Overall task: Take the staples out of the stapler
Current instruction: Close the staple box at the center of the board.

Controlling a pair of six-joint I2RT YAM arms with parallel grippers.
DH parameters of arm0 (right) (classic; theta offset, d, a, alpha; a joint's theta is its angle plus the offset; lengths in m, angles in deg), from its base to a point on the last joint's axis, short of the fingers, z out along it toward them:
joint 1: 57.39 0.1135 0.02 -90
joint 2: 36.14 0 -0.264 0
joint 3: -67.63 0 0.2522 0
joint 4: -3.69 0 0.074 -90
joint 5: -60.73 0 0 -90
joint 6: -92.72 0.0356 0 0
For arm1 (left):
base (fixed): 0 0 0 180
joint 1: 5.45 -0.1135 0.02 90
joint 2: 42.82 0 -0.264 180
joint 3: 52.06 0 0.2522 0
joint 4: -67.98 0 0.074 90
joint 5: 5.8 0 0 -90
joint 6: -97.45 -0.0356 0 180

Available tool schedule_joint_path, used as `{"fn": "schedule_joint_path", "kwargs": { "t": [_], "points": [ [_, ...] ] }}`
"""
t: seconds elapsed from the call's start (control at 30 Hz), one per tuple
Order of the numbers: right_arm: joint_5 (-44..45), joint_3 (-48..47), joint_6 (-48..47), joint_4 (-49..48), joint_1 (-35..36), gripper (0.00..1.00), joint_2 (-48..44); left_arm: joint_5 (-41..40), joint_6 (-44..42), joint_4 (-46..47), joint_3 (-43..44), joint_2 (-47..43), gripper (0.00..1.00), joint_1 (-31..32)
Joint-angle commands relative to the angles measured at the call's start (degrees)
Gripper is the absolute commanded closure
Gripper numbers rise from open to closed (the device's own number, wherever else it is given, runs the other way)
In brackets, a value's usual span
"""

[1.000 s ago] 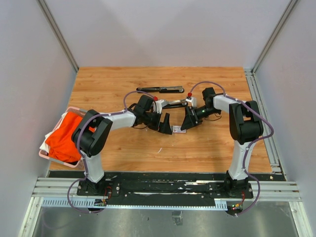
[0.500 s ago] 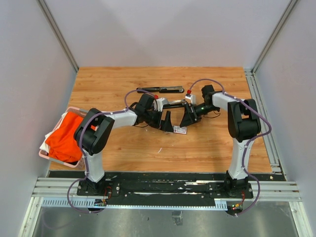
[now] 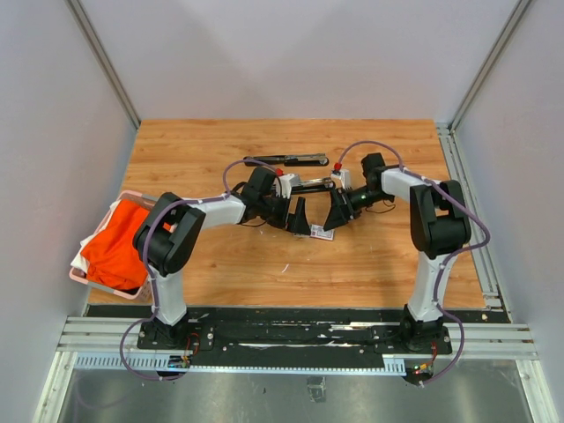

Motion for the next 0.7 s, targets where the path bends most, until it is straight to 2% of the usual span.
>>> {"fn": "schedule_joint_path", "kwargs": {
  "t": [0.0, 0.1, 0.23, 0.4, 0.67],
  "points": [
    [8.5, 4.5, -10.6, -0.5, -0.6, 0.19, -7.4, -1.9, -1.6, -3.0, -2.0, 2.8, 0.0, -1.1],
    [11.1, 4.4, -14.7, 2.0, -0.6, 0.19, -11.4, -1.0, -1.7, -2.1, -2.3, 2.9, 0.0, -1.6],
    [17.2, 8.7, -23.6, -0.1, 1.1, 0.19, -17.5, -1.5, -1.0, -2.5, -1.6, 3.4, 0.01, -2.1],
    [26.8, 18.1, -34.2, -8.8, 6.7, 0.19, -21.4, -3.0, 0.8, -3.0, -0.4, 4.4, 0.03, -2.6],
    [28.4, 15.2, -32.7, -10.9, 10.2, 0.19, -16.8, -0.7, 2.7, -0.1, -1.4, 4.5, 0.06, -2.5]
  ]
}}
